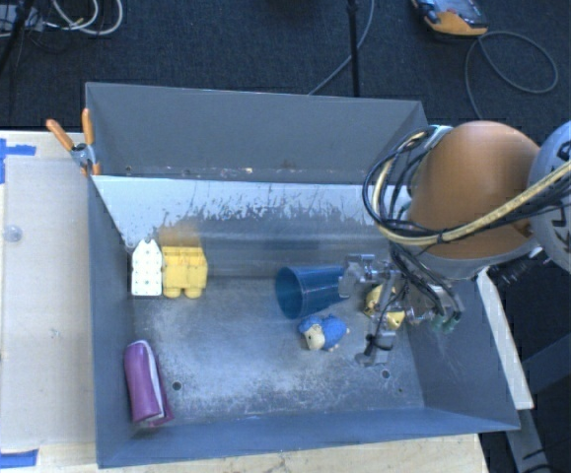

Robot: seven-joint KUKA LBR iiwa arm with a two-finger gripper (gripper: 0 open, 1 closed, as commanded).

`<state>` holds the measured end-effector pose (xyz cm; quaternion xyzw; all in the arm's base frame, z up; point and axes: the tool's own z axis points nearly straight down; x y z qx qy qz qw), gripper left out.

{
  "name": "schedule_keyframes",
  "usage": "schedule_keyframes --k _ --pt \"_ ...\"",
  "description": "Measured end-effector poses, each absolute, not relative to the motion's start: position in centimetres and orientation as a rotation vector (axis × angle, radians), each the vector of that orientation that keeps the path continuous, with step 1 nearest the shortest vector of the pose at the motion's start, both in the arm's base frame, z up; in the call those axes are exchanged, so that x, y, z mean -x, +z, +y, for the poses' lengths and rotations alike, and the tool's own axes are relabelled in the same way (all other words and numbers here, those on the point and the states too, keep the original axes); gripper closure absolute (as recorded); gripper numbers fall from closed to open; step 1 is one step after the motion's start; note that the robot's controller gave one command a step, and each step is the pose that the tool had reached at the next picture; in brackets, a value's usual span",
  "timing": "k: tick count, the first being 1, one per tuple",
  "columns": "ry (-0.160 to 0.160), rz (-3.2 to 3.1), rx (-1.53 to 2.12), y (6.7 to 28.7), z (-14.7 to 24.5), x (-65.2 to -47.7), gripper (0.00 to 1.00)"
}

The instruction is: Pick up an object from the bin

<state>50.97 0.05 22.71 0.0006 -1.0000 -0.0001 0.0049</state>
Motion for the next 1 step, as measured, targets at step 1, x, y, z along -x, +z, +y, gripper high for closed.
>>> schedule_keyframes --k 1 --pt "0.000 -3.140 -0.002 23.15 0.05 -51.12 0.00"
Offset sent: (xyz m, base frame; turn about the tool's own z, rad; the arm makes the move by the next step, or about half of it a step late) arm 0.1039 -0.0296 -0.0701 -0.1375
